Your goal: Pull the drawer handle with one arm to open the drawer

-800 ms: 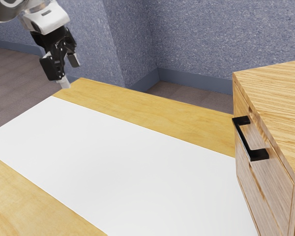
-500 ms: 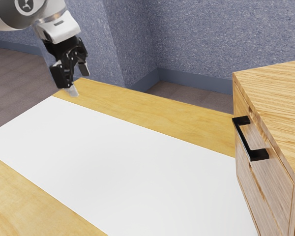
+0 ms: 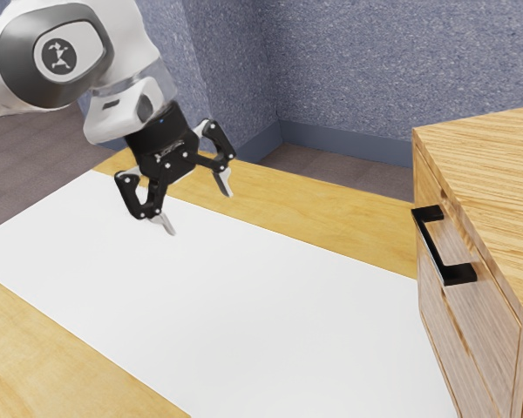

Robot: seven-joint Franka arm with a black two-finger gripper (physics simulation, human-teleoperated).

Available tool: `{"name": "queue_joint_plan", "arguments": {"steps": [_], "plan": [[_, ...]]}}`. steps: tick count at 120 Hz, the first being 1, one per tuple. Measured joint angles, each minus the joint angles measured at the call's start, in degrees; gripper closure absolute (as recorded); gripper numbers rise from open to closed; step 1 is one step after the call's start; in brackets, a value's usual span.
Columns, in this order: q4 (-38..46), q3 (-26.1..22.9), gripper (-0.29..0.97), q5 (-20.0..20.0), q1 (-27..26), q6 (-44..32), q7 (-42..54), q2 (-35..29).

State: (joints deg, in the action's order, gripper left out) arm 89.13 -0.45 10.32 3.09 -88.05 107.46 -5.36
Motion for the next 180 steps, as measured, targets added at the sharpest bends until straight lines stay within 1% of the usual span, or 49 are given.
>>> {"name": "queue_joint_plan", "arguments": {"steps": [11,19,28,41,48,58,70,81,92,107,135,156,162,169,180], "plan": [[0.85,-0.99,0.00,2.98,0.41,-3.34,6.80,-0.76],[1.56,-1.39,0.00,4.22,-2.10,-5.06,11.07,-2.12],[1.65,-1.45,0.00,4.94,-5.22,-6.51,15.05,-1.95],[1.51,-1.58,0.00,5.59,-6.16,-8.71,19.75,-1.17],[1.45,-1.65,0.00,5.75,-8.07,-10.39,21.63,-0.73],[1.49,-2.23,0.00,6.06,-10.18,-13.22,23.62,-0.44],[1.50,-2.41,0.01,6.76,-11.21,-16.59,25.25,1.00],[1.54,-2.44,0.07,7.23,-12.62,-19.31,25.99,1.86],[1.51,-2.44,0.16,8.12,-14.58,-21.34,26.62,2.61],[1.51,-2.44,0.24,10.60,-16.26,-23.32,27.34,3.50],[1.51,-2.53,0.29,15.58,-17.44,-25.60,28.35,5.46],[1.65,-2.54,0.32,17.14,-18.15,-26.50,28.88,6.31],[1.81,-2.54,0.37,17.30,-18.29,-26.65,29.01,6.49],[1.95,-2.54,0.47,17.42,-18.40,-26.78,29.13,6.92],[2.70,-2.65,0.54,17.63,-18.39,-27.15,29.38,6.97]]}}
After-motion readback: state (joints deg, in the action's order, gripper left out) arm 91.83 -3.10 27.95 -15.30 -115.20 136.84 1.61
